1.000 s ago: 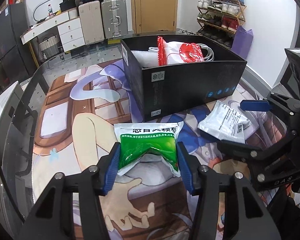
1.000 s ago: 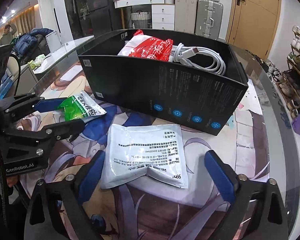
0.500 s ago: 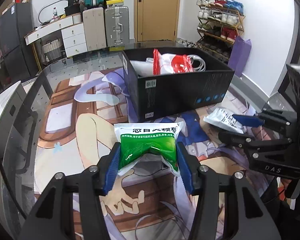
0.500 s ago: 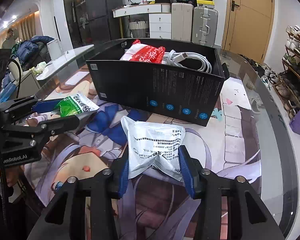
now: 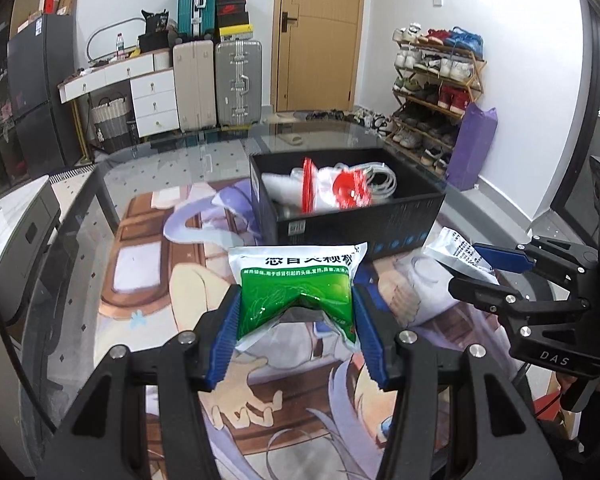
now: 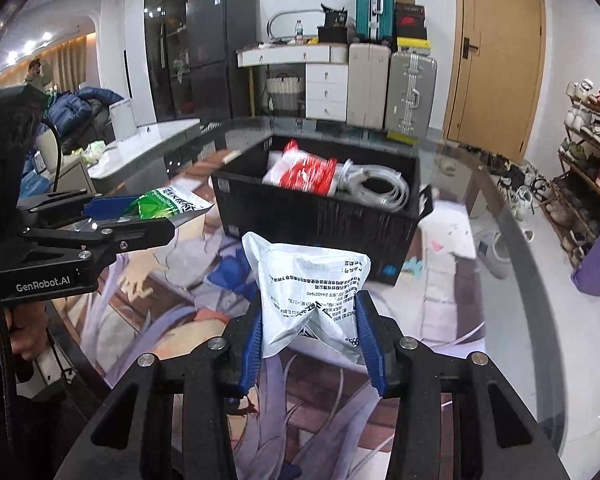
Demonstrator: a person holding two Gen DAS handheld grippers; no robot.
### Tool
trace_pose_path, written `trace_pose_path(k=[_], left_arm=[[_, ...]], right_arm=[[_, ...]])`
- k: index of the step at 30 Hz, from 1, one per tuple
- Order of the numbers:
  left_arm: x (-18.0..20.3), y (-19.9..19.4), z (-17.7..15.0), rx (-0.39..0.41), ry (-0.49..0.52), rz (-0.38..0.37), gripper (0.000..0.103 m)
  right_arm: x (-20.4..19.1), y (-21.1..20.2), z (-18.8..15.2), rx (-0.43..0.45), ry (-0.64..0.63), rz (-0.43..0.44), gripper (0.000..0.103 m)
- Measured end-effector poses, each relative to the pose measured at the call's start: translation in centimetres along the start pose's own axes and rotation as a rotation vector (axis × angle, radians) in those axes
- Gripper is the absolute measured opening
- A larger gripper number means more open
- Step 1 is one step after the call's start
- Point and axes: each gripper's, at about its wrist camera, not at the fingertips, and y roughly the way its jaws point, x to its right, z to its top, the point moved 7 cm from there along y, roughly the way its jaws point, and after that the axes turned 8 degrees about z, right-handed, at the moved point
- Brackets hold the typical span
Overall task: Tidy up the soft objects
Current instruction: 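Carry both packets over the black box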
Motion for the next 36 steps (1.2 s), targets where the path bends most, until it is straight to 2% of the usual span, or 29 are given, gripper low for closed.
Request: trace_pose_path(k=[13, 24, 36], left_arm=[[-0.6, 1.1, 4.2, 0.047, -0.027, -0.001, 0.053], [-0.1, 4.0, 7.7, 0.063, -0.033, -0.013, 0.053], [0.4, 6.8, 9.2, 0.05, -0.025, -0.025, 0.053]], right_arm=[[1.3, -1.8, 4.3, 0.084, 0.017, -0.014, 0.043], [3.5, 0.5, 7.9, 0.115, 0.038, -0.004, 0.043], [5.5, 3.7, 9.2, 0.092, 0.058, 0.015, 0.043]])
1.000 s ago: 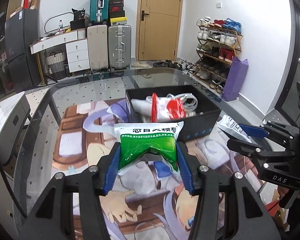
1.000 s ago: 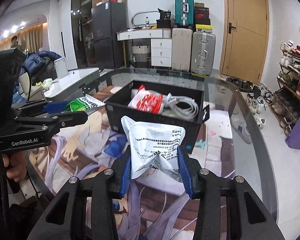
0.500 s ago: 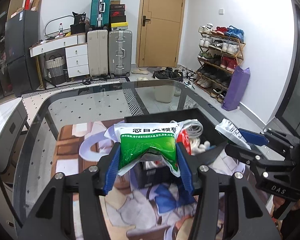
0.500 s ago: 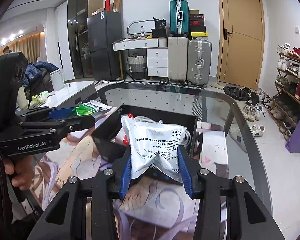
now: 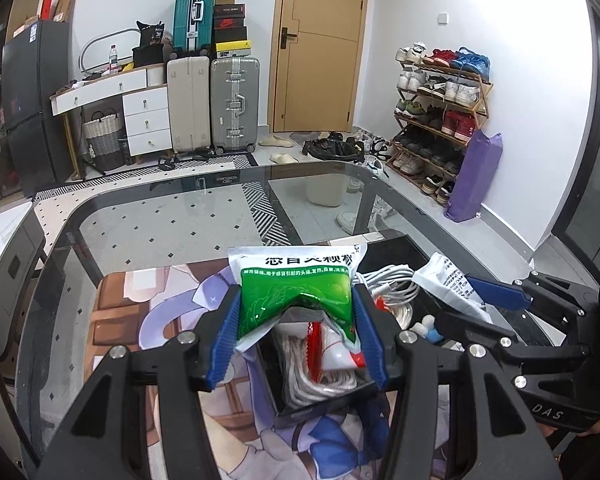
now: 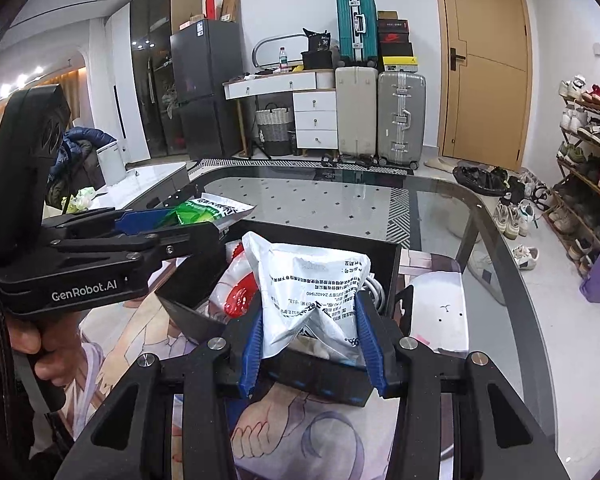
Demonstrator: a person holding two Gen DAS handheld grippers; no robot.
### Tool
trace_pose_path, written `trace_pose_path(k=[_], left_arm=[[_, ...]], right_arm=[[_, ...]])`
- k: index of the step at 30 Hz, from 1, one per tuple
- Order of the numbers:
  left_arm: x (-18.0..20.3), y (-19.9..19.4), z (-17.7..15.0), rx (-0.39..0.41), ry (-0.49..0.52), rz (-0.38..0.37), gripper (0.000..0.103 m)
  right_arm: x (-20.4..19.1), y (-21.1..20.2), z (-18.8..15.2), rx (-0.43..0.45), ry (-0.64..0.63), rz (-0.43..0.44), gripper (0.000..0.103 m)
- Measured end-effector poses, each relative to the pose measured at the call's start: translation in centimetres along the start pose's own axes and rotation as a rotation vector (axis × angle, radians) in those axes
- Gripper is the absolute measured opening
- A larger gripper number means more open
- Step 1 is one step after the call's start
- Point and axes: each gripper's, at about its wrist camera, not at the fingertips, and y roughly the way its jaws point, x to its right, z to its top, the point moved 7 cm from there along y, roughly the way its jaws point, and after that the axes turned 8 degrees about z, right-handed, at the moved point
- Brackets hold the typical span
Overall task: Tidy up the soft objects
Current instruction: 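Carry both packets over the black box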
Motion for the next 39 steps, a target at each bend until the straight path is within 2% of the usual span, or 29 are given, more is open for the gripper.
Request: trace_pose_path(k=[15, 35, 37, 39], left_arm=[[1.6, 2.9, -0.2, -0.049, 0.028, -0.024, 0.053], [2.7, 4.4, -0.1, -0.073, 0.032, -0.073, 0.053], [2.8, 4.3, -0.2, -0.075, 0.03, -0.077, 0.053], [2.8, 4.3, -0.4, -0.077, 0.03, -0.082, 0.053]], right_arm=[[1.0, 2.5, -0.3, -0.035, 0.016, 0.012, 0.043], [1.3, 3.9, -0.6, -0.063, 0.017, 0.023, 0.043], [1.4, 4.0, -0.6, -0.059, 0.02, 0.025, 0.045], [1.3, 3.9, -0.6, -0.055, 0.011, 0.022, 0.052]])
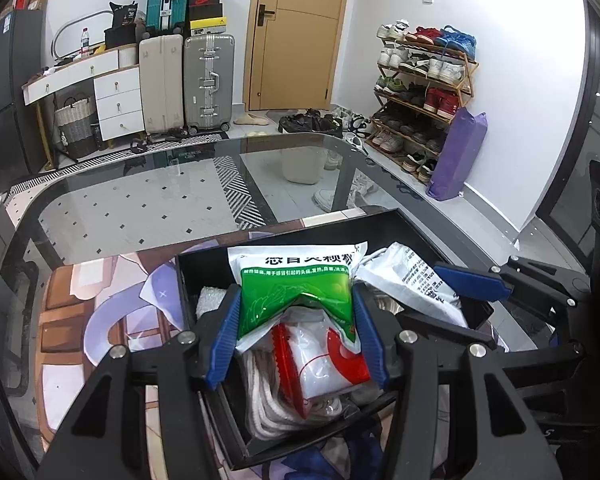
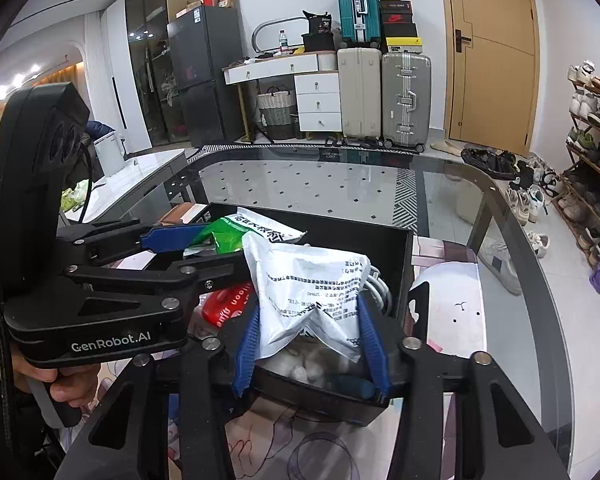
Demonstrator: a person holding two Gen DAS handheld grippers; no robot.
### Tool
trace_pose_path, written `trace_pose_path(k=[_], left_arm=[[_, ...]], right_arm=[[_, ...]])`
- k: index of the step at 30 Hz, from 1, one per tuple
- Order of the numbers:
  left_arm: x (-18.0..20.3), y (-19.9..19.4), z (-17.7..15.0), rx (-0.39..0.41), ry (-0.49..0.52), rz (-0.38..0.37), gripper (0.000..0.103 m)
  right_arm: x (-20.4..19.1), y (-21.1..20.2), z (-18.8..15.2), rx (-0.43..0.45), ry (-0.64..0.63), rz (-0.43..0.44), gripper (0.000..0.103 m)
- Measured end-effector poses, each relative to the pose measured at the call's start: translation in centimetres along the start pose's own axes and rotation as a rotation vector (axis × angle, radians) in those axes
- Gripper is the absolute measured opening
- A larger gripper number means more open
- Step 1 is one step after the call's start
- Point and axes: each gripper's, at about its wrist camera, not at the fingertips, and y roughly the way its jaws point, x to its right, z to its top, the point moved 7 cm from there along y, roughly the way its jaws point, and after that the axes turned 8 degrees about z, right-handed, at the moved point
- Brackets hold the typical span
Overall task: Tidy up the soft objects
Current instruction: 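Lower both packets into the box and open both tools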
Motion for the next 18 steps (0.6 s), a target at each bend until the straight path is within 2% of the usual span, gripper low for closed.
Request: trace_pose_path(k=[4, 8, 10, 12, 13, 16, 17, 18], left_arm=[[0.0, 0.0, 0.0, -0.001, 0.007, 0.003, 0.053], [0.2, -0.3, 0.1, -0.002, 0.011, 0.005, 0.053], [0.2, -0.4, 0.0, 0.0, 0.015, 0.011, 0.054], [0.1, -0.2, -0.2, -0.004, 0.02, 0.022, 0.057], [0.1, -0.3, -0.2, -0.005, 0.021, 0.024, 0.059], [-0.1, -0.7, -0.2, -0.01, 0.014, 0.022, 0.071], [-0.2, -1.0, -0.2, -0.004, 0.01, 0.014, 0.081], [-0.3, -1.3, -0.2, 0.003, 0.005, 0.011, 0.087]], right_arm=[[0.2, -0.9, 0.1, 0.026, -0.012, -0.025, 0.058], [0.5, -1.8, 0.3, 0.048, -0.019, -0.055, 0.073], [0.8, -2.4, 0.3, 0.059, -0.01, -0.07, 0.076], [1.2, -2.9, 0.3, 0.067, 0.0, -0.084, 0.086], [1.4, -3.0, 0.3, 0.072, 0.003, -0.09, 0.086], [2.0, -3.6, 0.0, 0.074, 0.017, -0.104, 0.088], [2.2, -3.9, -0.3, 0.076, 0.019, -0.112, 0.089], [2.4, -4.2, -0.4, 0.079, 0.022, -0.118, 0.091]])
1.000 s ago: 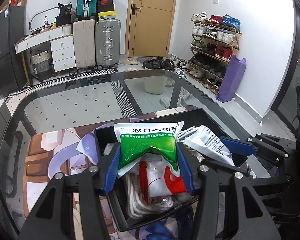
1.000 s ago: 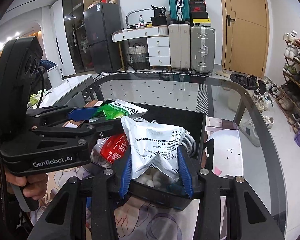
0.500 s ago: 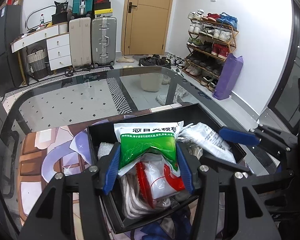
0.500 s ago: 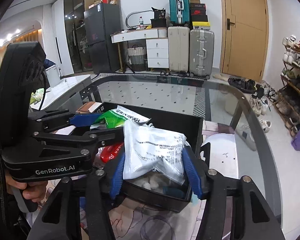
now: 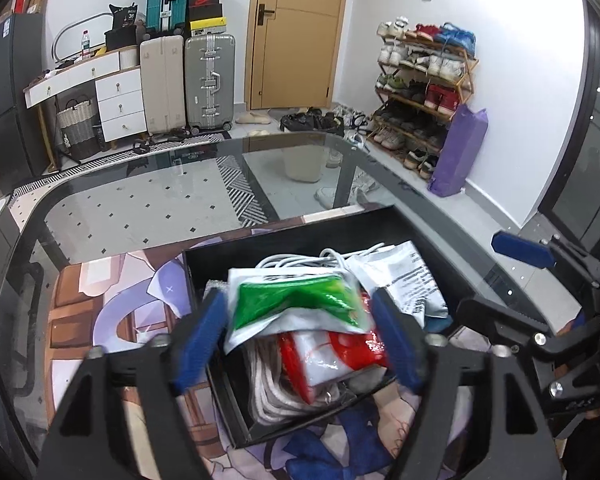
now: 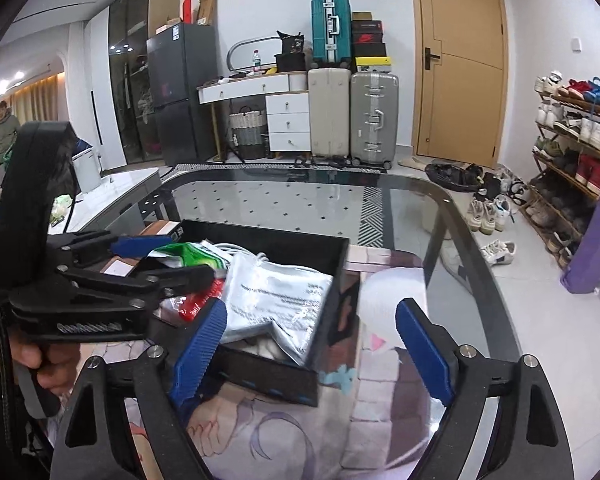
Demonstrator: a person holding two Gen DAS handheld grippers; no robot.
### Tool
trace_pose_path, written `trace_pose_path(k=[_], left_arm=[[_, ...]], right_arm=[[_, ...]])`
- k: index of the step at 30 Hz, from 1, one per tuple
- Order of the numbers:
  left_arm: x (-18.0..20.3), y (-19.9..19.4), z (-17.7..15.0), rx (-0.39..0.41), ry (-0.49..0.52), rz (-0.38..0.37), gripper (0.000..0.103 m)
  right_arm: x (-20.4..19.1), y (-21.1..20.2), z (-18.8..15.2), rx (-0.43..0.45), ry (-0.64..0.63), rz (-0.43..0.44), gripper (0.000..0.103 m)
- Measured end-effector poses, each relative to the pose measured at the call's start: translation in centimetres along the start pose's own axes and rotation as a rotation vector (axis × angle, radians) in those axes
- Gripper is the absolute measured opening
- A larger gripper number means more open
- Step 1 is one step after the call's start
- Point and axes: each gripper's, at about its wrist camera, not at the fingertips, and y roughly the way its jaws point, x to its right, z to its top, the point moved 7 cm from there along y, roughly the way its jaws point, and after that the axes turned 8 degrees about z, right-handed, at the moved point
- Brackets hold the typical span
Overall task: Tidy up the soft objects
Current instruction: 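Lower both packets into the box and open both tools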
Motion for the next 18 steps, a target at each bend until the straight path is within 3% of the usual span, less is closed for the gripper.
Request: trace_pose_path(k=[4, 18], left_arm=[[-0.1, -1.8, -0.1, 0.029, 0.001, 0.003, 0.103], [-2.5, -5.9, -3.1, 0.111, -0.077, 0.099, 0.103]], right_arm=[[0.6, -1.3, -0.4, 0.018, 0.021, -0.005, 0.099], [0.0, -4.3, -1.8, 0.075, 0.011, 0.002, 0.102]])
